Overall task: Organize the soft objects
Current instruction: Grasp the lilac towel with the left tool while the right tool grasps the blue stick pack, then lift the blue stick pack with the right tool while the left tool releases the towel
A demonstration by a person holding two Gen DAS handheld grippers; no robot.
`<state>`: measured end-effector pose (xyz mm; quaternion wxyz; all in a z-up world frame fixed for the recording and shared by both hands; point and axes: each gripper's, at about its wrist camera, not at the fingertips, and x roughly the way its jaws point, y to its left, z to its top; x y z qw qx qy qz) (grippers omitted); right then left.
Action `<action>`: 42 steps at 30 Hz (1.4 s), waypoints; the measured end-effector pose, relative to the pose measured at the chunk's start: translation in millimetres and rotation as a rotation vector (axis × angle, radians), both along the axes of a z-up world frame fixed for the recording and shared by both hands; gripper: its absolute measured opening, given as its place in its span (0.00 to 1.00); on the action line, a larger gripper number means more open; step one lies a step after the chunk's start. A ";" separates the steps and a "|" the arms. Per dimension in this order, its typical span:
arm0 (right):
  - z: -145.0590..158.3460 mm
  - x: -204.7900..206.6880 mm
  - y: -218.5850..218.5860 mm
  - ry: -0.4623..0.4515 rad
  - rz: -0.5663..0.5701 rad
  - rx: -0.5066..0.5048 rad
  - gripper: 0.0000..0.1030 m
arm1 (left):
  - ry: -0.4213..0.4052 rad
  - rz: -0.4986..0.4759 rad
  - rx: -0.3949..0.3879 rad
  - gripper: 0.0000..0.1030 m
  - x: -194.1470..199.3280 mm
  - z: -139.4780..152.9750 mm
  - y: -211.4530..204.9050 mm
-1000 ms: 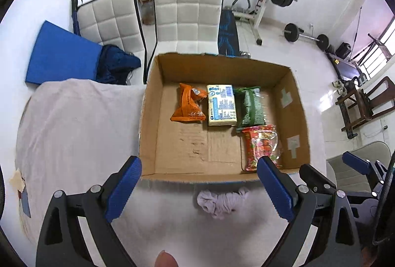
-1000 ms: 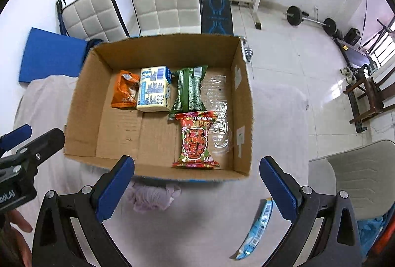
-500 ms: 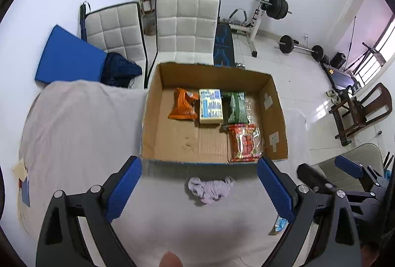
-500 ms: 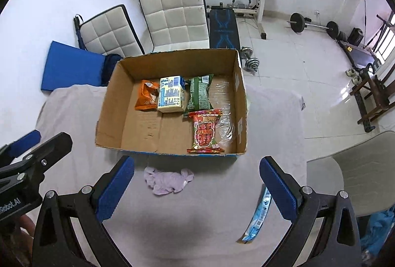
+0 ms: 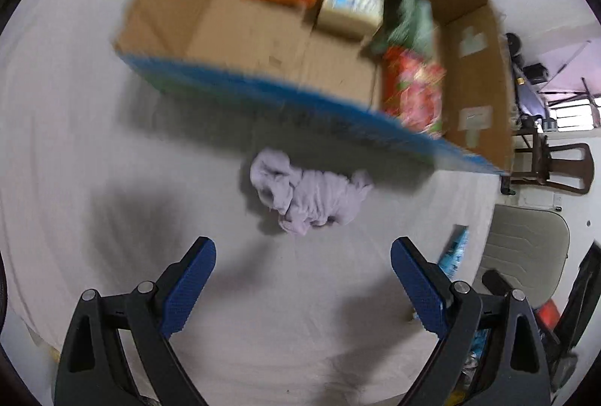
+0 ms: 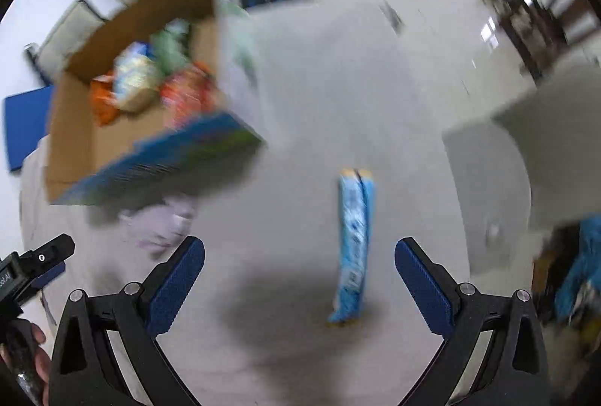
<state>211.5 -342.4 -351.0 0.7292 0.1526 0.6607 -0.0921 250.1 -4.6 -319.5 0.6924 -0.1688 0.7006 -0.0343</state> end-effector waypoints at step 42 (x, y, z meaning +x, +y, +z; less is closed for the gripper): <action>-121.4 -35.4 39.8 0.249 0.204 0.026 0.24 | 0.081 -0.235 -0.010 0.55 -86.6 -61.1 -21.3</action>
